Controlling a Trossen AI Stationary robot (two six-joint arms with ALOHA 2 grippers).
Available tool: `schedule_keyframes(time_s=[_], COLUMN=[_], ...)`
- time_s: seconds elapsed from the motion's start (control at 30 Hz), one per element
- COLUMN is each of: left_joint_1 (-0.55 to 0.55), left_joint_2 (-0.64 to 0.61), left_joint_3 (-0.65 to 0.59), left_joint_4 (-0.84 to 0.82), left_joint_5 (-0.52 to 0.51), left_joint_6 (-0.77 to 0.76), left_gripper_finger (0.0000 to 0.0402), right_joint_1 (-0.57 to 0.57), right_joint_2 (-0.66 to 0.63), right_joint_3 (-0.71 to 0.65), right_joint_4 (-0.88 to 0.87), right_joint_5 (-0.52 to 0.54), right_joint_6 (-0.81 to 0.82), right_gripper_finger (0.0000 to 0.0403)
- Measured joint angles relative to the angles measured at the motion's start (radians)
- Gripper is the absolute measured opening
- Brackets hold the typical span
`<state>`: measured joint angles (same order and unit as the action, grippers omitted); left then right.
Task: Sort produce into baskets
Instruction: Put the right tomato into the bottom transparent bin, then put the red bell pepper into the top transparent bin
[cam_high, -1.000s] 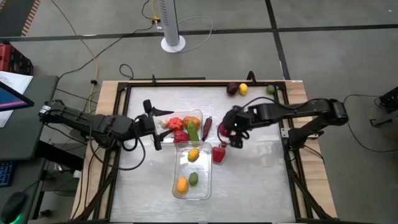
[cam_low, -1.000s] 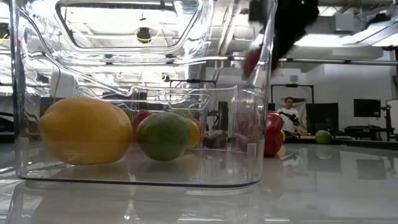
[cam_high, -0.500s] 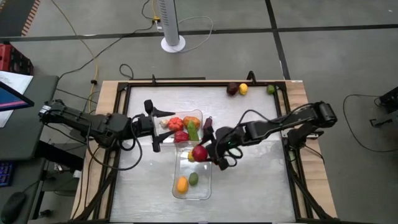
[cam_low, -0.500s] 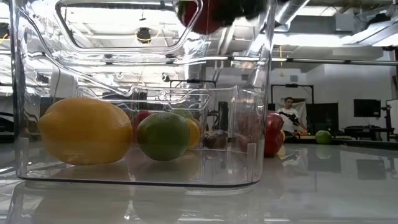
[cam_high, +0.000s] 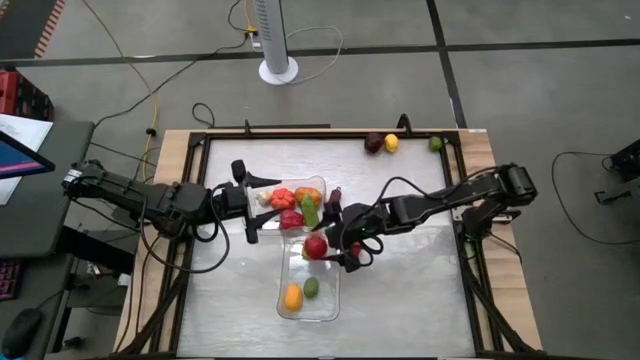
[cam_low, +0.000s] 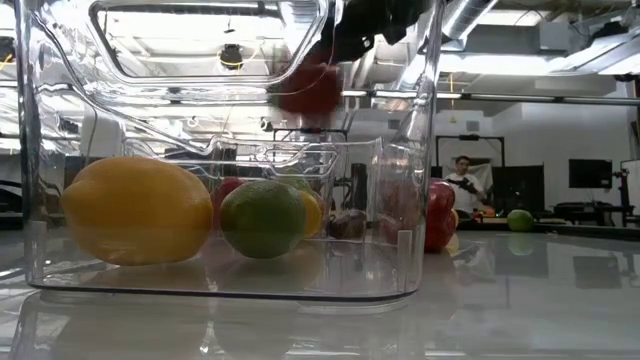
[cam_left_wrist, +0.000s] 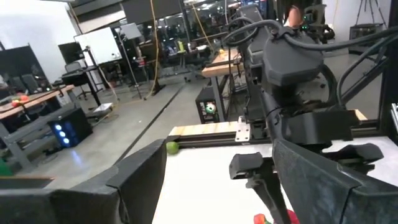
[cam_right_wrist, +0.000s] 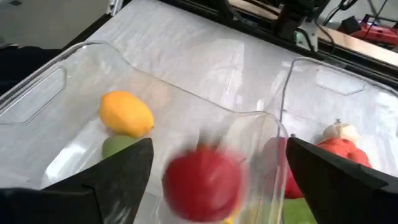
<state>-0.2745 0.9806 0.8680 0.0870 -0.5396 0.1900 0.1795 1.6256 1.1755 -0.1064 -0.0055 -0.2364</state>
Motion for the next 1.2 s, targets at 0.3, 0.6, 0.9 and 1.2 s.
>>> schedule_keyframes(time_s=[0.3, 0.6, 0.9, 1.2], left_joint_1=[0.0, 0.001, 0.001, 0.001], left_joint_2=[0.0, 0.0, 0.001, 0.001], left_joint_3=[0.0, 0.0, 0.0, 0.0], left_joint_4=[-0.035, -0.046, -0.074, -0.079], left_joint_5=[-0.004, -0.01, -0.01, -0.016], left_joint_6=[-0.008, -0.017, -0.02, -0.029], left_gripper_finger=[0.028, 0.028, 0.028, 0.028], right_joint_1=[0.003, 0.09, 0.21, 0.2], right_joint_2=[-0.07, -0.067, -0.066, -0.067], right_joint_3=[0.002, -0.028, -0.253, -0.485], right_joint_4=[-0.293, -0.546, -0.179, 0.183], right_joint_5=[0.08, 0.203, 0.45, 0.518], right_joint_6=[0.155, 0.422, 0.479, 0.514], right_gripper_finger=[0.0377, 0.0377, 0.0377, 0.0377])
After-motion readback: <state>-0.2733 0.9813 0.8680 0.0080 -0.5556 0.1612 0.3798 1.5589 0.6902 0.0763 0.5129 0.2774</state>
